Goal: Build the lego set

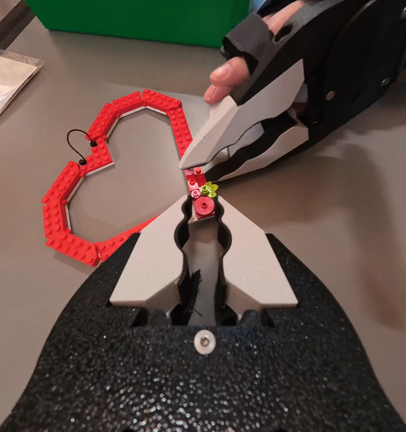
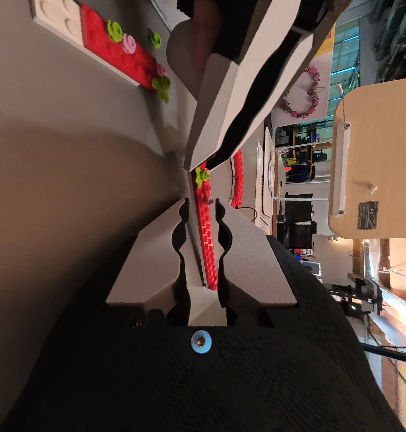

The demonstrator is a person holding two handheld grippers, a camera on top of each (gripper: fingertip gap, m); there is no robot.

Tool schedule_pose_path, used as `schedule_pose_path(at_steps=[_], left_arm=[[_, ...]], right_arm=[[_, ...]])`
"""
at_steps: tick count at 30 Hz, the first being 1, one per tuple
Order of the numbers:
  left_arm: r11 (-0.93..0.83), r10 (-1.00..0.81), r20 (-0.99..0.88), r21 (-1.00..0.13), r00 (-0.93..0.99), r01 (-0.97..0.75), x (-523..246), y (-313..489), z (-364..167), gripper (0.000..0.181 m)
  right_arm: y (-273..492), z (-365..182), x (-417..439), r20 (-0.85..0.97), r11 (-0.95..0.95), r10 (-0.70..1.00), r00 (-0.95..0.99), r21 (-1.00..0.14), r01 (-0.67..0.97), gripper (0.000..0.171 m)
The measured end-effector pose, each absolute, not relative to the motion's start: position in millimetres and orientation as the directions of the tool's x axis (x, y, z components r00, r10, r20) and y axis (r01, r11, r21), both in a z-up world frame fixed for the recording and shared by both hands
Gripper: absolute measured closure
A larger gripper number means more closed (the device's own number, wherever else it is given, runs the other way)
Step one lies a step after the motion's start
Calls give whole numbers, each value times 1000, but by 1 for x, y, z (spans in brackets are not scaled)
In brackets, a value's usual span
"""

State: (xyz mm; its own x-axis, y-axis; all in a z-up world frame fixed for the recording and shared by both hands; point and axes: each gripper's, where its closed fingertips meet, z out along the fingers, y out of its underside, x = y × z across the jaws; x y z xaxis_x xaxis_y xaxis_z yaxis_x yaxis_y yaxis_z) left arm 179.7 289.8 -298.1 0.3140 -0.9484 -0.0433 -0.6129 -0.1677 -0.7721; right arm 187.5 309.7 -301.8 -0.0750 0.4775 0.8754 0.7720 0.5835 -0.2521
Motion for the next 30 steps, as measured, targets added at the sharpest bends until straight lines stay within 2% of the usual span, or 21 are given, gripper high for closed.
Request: schedule_pose_path(at_steps=[10,12,16,18,21,24,30], left_arm=[[-178,-946,-37,-770,321,-613,179,290,-300,165],[-163,-948,-47,-779,315,-606,179,289,-297,161],[-52,-950,-144,-803,278,-593,180,288,-283,124],[50,-941,-248,-772,228,-634,180,287,-286,116],[242,-878,-459,-670,135,-702,183,288,-293,118],[391,-762,-644,-540,68,-745,186,294,-295,130],[491,-608,-793,-399,23,-775,186,305,-293,154]], right_arm=[[311,-304,188,887,585,453,-93,-217,782,157],[312,-302,189,886,580,456,-85,-223,783,159],[314,-296,190,885,572,463,-57,-249,781,158],[314,-294,190,882,569,468,-48,-259,781,158],[315,-293,190,879,567,474,-46,-265,780,158],[315,-293,190,875,565,482,-44,-272,779,158],[315,-292,188,863,557,505,-30,-299,775,158]])
